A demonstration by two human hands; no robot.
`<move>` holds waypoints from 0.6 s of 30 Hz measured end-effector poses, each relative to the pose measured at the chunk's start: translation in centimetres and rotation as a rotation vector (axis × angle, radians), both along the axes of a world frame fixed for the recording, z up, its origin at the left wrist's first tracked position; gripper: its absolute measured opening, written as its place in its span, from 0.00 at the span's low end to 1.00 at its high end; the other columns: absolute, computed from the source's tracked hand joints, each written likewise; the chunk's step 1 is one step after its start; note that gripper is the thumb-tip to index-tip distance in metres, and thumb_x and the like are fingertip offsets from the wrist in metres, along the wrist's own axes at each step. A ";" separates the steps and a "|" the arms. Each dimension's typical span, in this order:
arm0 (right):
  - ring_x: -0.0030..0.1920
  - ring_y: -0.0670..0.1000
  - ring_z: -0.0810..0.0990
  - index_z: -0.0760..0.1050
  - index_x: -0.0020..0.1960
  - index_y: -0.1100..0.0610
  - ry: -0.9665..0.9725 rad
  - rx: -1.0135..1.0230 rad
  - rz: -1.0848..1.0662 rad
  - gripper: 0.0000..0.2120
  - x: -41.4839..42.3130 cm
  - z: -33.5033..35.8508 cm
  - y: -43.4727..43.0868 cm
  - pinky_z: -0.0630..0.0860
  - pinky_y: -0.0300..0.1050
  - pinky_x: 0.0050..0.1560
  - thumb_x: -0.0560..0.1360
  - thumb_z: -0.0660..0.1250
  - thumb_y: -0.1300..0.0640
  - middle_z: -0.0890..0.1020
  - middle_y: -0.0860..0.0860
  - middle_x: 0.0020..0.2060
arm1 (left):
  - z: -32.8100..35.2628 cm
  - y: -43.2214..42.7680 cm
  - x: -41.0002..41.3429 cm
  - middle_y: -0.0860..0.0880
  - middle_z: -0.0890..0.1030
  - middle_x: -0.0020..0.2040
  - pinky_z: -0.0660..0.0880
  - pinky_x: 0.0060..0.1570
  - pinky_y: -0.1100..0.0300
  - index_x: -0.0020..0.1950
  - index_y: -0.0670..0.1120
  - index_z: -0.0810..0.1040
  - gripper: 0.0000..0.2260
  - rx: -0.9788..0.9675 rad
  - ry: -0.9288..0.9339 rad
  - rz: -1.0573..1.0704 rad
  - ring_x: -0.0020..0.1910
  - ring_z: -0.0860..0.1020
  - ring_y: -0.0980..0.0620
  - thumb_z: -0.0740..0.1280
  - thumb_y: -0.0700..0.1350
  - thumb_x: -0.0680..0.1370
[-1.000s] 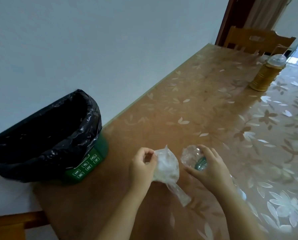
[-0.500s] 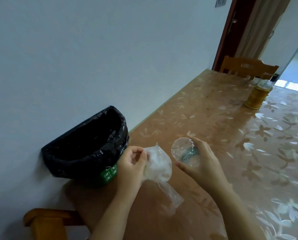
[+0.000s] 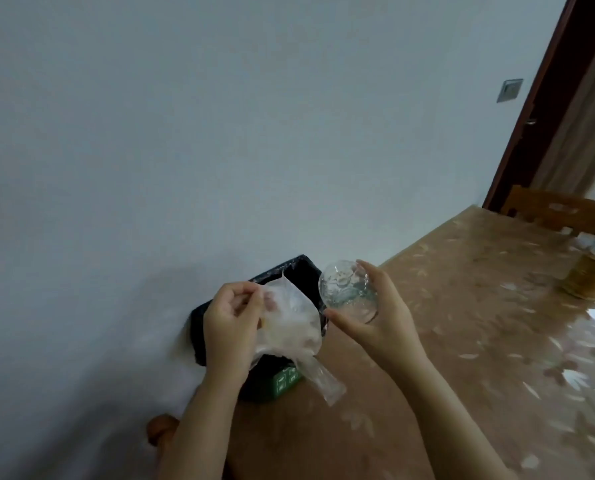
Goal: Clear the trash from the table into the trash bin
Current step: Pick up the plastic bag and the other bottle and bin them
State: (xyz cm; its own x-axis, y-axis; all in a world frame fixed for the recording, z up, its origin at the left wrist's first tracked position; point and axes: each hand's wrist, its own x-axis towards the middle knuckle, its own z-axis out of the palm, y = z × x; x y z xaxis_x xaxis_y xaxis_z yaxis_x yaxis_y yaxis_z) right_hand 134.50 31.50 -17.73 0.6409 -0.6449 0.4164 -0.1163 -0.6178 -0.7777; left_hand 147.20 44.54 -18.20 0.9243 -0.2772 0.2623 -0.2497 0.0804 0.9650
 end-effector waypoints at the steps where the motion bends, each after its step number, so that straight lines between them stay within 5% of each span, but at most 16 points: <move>1: 0.58 0.44 0.71 0.63 0.66 0.49 -0.021 0.012 0.002 0.37 0.5 0.5 0.2 0.68 0.41 0.55 0.62 0.76 0.46 0.73 0.46 0.60 | 0.4 0.4 0.6 0.48 0.81 0.34 0.76 0.33 0.59 0.38 0.47 0.76 0.07 -0.007 -0.003 0.021 0.31 0.78 0.56 0.67 0.37 0.74; 8: 0.56 0.47 0.75 0.64 0.63 0.46 -0.185 0.120 0.053 0.33 4.7 2.9 1.9 0.75 0.53 0.56 0.63 0.76 0.49 0.75 0.46 0.57 | 2.1 2.4 4.1 0.46 0.81 0.37 0.75 0.35 0.56 0.39 0.48 0.75 0.08 -0.061 -0.002 0.100 0.36 0.79 0.50 0.65 0.36 0.75; 11: 0.57 0.46 0.75 0.63 0.63 0.46 -0.219 0.198 0.118 0.33 6.8 2.7 3.1 0.75 0.52 0.56 0.64 0.75 0.49 0.74 0.46 0.58 | 2.1 3.4 5.2 0.45 0.82 0.38 0.76 0.32 0.62 0.39 0.49 0.75 0.09 -0.065 -0.009 0.130 0.36 0.80 0.54 0.65 0.36 0.75; 15: 0.55 0.47 0.76 0.63 0.63 0.46 -0.224 0.276 0.174 0.31 9.4 1.7 3.6 0.76 0.43 0.52 0.65 0.75 0.51 0.75 0.47 0.57 | 1.4 4.7 6.5 0.43 0.82 0.39 0.76 0.35 0.57 0.39 0.48 0.75 0.08 -0.074 0.018 0.172 0.39 0.81 0.48 0.65 0.36 0.75; 18: 0.59 0.49 0.74 0.62 0.65 0.47 -0.191 0.304 0.156 0.33 10.9 -0.3 3.0 0.74 0.47 0.56 0.65 0.74 0.50 0.73 0.50 0.60 | 0.8 5.3 6.9 0.46 0.82 0.38 0.75 0.33 0.61 0.39 0.47 0.75 0.08 -0.065 0.026 0.190 0.37 0.81 0.52 0.65 0.35 0.75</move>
